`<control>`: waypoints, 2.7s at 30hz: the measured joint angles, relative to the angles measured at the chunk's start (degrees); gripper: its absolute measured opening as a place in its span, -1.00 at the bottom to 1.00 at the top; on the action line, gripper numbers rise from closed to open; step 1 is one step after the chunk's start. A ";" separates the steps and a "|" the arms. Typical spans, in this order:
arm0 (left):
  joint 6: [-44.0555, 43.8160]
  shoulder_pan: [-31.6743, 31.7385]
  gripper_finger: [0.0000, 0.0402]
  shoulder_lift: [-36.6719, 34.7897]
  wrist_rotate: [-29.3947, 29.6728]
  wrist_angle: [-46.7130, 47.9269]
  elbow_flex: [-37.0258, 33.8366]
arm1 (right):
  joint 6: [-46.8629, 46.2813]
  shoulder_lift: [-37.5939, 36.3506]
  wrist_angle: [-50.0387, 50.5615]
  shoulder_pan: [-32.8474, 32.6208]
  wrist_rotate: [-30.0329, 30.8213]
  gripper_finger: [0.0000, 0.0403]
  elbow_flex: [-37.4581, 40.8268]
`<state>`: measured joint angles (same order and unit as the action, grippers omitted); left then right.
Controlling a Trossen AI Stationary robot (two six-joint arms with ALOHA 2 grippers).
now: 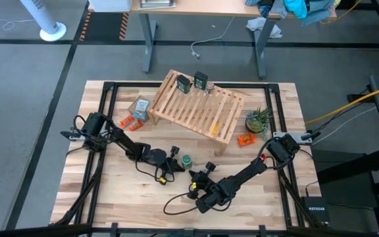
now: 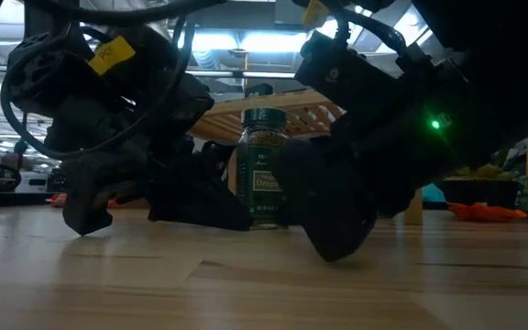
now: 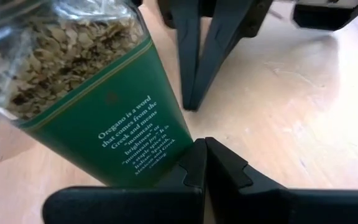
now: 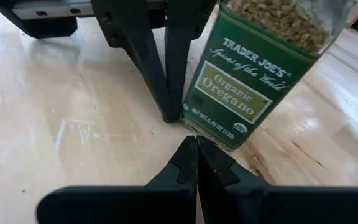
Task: Shelf spices
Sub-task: Remove the green seasoning bottle from the shelf, then remove the left green seasoning can from the shelf
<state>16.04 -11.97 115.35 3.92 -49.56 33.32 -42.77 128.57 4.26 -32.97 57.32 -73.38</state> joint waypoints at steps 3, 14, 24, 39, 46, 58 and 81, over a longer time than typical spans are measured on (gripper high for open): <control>-0.66 0.06 -1.00 -0.03 2.26 0.38 0.00 | 0.01 0.00 -0.36 0.00 0.00 -1.00 0.00; -2.53 4.60 -1.00 -0.11 6.70 0.46 -0.07 | 1.21 0.00 -1.28 0.00 0.00 -1.00 0.00; -2.01 4.21 -1.00 -0.11 2.87 0.37 -0.09 | 1.22 0.00 -1.22 0.00 -0.01 -1.00 0.00; -7.15 -4.48 -1.00 -7.69 0.77 11.71 -0.26 | 1.39 0.00 -2.34 -0.04 -5.15 -0.94 -0.04; -8.28 -6.01 -1.00 -17.52 -13.79 24.89 -0.42 | 8.84 -2.46 -4.37 0.01 -10.13 -0.91 -0.07; -7.44 -6.64 -0.68 -19.39 -22.21 24.33 0.00 | 28.88 -6.32 -1.30 -0.04 -11.46 -0.90 -8.76; 9.83 -4.74 -0.20 -42.39 11.04 66.02 18.09 | -10.01 -6.27 71.73 -9.08 2.68 -0.89 -31.36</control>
<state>25.87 -16.71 72.96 14.95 16.47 51.41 -52.78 122.30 76.00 -42.06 60.00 -104.75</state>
